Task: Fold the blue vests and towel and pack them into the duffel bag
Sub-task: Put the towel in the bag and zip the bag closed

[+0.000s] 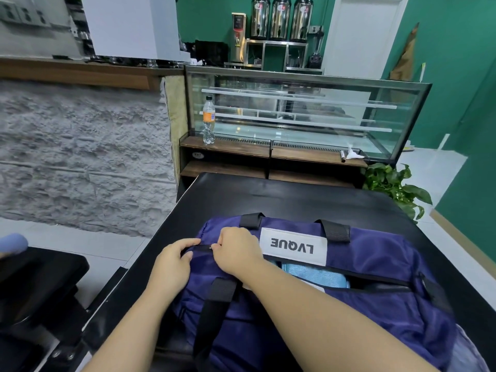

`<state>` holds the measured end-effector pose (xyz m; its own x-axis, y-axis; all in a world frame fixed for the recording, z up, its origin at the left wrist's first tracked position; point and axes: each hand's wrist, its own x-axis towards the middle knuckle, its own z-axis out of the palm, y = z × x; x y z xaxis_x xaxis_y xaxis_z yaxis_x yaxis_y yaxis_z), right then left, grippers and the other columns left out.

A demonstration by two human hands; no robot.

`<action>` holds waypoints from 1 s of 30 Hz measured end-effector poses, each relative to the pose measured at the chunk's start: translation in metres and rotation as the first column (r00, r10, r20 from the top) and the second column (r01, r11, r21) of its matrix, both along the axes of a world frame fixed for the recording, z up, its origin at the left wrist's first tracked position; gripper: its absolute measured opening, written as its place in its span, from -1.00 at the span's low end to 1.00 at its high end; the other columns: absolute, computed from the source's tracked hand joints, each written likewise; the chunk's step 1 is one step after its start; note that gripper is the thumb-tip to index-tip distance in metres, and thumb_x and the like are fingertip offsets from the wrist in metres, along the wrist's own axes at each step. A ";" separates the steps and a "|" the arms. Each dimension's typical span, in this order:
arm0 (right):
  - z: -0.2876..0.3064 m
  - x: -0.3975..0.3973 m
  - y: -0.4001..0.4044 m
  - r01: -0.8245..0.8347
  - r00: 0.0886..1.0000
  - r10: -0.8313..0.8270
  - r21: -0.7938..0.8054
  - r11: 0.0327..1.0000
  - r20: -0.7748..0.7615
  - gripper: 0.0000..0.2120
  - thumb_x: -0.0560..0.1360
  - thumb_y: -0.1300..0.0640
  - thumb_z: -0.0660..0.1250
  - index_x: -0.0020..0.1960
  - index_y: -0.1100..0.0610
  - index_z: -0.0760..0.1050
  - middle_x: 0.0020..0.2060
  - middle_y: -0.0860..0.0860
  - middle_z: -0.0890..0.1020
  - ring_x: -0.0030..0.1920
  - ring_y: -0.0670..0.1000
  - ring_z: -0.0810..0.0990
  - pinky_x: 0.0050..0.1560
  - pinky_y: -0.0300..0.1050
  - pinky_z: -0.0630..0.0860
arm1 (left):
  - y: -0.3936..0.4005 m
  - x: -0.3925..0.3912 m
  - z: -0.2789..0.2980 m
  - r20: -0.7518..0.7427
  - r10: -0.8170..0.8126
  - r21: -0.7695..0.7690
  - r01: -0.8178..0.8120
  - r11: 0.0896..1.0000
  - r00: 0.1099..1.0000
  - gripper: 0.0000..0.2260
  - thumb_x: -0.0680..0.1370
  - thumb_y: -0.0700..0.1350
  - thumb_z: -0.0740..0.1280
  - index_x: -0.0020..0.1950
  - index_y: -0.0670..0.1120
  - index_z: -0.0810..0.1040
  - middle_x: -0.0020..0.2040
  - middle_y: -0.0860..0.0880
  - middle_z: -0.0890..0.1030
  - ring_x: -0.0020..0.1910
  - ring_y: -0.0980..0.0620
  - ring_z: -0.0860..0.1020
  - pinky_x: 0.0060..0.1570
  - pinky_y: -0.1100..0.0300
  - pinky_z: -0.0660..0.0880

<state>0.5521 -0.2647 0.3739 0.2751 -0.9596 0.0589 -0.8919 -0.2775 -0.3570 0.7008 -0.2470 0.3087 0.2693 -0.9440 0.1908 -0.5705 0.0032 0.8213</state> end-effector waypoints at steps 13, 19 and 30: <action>0.025 -0.112 0.034 0.120 0.957 -0.158 0.162 0.979 0.244 -0.60 0.50 0.10 0.28 -0.39 0.07 0.12 -0.44 -0.04 0.27 -0.44 -0.04 0.18 -0.42 -0.15 0.17 | 0.004 -0.002 -0.001 -0.027 0.112 0.074 -0.110 0.991 0.993 -0.71 0.56 -0.33 0.25 0.08 0.01 0.64 0.10 0.01 0.63 0.16 -0.04 0.53 0.13 0.17 0.41; 0.035 -0.156 0.051 0.155 0.947 -0.172 0.082 0.984 0.271 -0.63 0.46 0.09 0.33 -0.40 0.10 0.21 -0.49 -0.05 0.30 -0.44 -0.06 0.22 -0.46 -0.22 0.19 | 0.008 -0.004 0.002 0.015 0.123 0.094 -0.124 0.988 0.992 -0.70 0.57 -0.34 0.22 0.11 -0.02 0.63 0.13 -0.02 0.61 0.16 -0.07 0.52 0.12 0.16 0.40; 0.056 -0.204 0.071 0.206 0.898 -0.226 0.093 0.974 0.379 -0.75 0.51 0.07 0.36 -0.25 0.22 0.57 -0.38 -0.01 0.66 -0.31 -0.02 0.59 -0.20 -0.20 0.47 | 0.026 -0.098 0.079 0.226 -0.215 -0.081 0.238 0.968 0.950 -0.78 0.56 -0.18 0.29 0.16 -0.03 0.62 0.07 0.07 0.57 0.14 0.09 0.50 0.18 0.27 0.34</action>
